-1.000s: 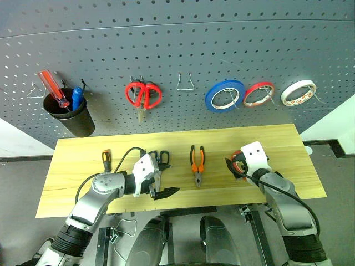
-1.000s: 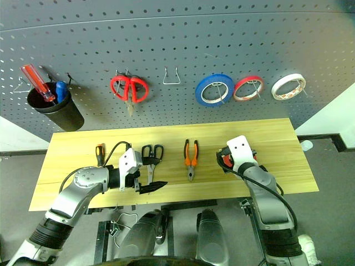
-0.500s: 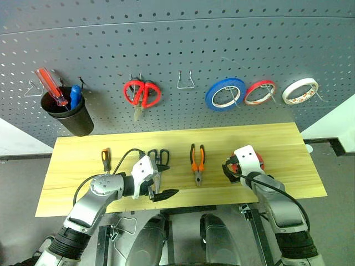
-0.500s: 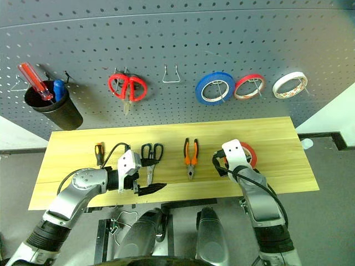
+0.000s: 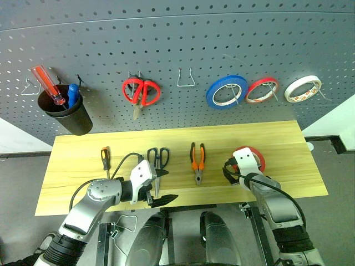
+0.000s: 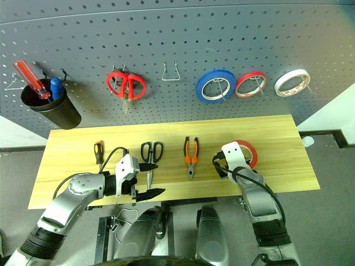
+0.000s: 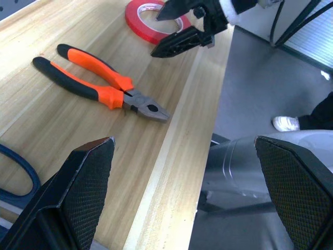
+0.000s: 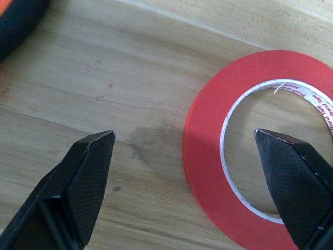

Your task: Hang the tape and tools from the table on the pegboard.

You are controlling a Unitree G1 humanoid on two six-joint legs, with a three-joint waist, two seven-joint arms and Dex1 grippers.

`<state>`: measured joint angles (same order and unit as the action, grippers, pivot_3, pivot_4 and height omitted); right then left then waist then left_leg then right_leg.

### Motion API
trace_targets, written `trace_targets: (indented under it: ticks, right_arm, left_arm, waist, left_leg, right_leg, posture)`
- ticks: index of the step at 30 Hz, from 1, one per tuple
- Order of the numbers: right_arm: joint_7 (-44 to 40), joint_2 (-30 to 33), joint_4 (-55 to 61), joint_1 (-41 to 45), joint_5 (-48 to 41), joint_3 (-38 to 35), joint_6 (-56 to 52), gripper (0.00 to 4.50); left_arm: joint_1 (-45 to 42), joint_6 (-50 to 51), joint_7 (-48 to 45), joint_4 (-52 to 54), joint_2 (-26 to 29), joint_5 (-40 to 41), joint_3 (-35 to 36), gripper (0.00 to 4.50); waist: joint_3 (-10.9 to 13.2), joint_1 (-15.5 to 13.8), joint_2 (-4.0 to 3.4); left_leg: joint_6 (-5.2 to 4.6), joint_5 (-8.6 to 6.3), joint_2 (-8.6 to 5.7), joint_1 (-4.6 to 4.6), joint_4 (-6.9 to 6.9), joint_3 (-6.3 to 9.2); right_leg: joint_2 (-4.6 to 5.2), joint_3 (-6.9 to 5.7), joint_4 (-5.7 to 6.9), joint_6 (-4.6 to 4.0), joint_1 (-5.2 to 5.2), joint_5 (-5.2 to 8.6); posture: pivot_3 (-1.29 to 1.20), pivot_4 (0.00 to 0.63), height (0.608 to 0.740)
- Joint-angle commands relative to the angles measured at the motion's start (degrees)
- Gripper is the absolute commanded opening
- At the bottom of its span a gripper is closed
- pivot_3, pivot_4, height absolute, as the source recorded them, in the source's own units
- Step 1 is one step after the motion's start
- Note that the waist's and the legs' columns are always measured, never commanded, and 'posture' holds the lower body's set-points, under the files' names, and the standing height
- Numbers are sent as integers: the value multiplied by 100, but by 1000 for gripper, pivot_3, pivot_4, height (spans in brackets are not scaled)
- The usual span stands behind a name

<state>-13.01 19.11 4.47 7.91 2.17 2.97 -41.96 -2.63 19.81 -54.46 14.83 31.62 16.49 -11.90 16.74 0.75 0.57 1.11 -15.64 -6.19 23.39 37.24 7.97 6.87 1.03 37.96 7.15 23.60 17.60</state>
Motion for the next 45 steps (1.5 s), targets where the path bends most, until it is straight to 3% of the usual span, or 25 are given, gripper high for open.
trace_targets:
  ticks: [1,13,20,45]
  right_arm:
    - [78,7,-68,66,47,-84,119,4500]
    - [138,-12,-461,164,7,-137,296,4500]
    - [98,-199,-572,234,-338,-471,-64,4500]
    - [58,-246,-589,160,-483,-493,-494,4500]
  left_arm:
    - [50,24,8,260,67,115,105,4484]
    - [-36,55,4,289,130,168,136,4484]
    - [-58,83,-4,314,123,168,141,4484]
    - [-88,106,-55,350,143,169,183,4484]
  waist:
    - [6,-2,3]
    - [8,-5,4]
    - [8,-8,4]
    - [8,-12,5]
  left_leg:
    - [0,0,0,1,-1,0]
    - [1,1,0,2,-2,0]
    - [1,1,0,2,-3,0]
    - [1,0,0,1,-4,1]
  right_leg:
    - [0,0,0,0,1,0]
    - [0,-1,0,0,3,0]
    - [0,0,-1,0,2,0]
    - [0,0,-3,0,1,0]
  posture:
    - [60,338,710]
    - [64,335,710]
    - [65,333,710]
    - [66,334,710]
